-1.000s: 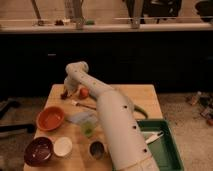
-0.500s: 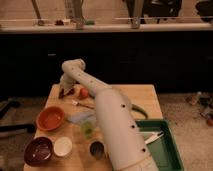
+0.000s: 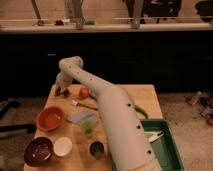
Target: Place grapes in plastic cup
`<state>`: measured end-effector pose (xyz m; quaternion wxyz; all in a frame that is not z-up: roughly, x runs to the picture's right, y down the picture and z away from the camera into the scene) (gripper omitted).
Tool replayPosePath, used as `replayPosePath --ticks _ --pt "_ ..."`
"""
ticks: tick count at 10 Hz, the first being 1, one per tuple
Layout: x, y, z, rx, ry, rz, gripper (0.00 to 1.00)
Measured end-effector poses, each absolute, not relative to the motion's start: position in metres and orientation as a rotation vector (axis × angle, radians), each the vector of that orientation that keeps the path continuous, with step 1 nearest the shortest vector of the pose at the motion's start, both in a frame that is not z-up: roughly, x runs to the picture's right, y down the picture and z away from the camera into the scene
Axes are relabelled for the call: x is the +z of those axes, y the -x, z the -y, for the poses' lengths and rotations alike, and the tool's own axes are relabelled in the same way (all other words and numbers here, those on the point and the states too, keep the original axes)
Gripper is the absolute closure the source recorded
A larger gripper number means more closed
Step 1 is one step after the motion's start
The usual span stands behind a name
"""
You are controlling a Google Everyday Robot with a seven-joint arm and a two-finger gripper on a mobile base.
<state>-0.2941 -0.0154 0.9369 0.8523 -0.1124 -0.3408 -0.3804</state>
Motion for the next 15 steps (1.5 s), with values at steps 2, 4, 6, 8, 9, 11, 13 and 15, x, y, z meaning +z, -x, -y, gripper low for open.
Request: replayPosePath --ticks 2,4,6,8,9,11,13,15 --pt "0.920 0.296 0.022 -0.822 0.206 0.719 1.00" --pt "0.903 0.298 0.029 -0.841 0.175 0.716 1.00" --pt "0.891 0.298 0.032 -0.855 0.158 0.710 1.00" --pt "0.875 0.293 0.033 -0.865 0.137 0.695 1.00" --pt "0.866 0.287 0.031 -0.866 0.128 0.684 1.00" --pt "0.852 0.262 0.024 -0.848 0.114 0.650 1.00" --pt "0.837 0.231 0.016 -0.817 0.102 0.614 1.00" --pt "0.822 0.203 0.010 -0.785 0.089 0.574 1.00"
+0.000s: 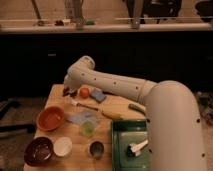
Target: Place grapes in plastic cup
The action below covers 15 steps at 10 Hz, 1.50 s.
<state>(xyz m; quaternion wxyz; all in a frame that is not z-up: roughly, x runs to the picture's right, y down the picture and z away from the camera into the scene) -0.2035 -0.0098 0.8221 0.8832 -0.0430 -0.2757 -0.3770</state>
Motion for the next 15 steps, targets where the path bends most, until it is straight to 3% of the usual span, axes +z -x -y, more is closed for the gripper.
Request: replayPosePath --ticks 9,15 --pt "0.817 0.203 0.008 -0.791 0.083 0.573 1.00" --pt "0.763 0.219 -0.023 -0.878 0.071 0.609 1.00"
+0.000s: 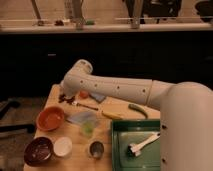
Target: Place grapes in plastic cup
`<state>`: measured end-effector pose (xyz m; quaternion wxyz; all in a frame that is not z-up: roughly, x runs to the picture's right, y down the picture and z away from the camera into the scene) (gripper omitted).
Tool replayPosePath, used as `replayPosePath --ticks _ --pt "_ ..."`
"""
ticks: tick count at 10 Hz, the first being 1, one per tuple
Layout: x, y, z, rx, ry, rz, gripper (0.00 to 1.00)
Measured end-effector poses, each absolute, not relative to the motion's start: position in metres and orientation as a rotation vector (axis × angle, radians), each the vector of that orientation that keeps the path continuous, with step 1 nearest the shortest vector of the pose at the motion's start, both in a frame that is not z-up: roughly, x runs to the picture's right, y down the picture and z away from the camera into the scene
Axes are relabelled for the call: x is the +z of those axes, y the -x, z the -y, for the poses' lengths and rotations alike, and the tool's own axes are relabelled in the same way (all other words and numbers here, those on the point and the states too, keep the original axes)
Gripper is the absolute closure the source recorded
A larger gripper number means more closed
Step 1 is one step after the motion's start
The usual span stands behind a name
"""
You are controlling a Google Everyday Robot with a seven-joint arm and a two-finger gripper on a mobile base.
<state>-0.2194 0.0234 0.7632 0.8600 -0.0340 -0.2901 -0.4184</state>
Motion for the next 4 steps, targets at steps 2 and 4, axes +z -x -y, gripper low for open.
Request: replayPosePath --ticks 2,4 --pt "0.750 0.215 -0.031 -0.886 0.069 0.610 1.00" --pt "0.734 0.208 -0.037 -0.888 0.057 0.608 1.00"
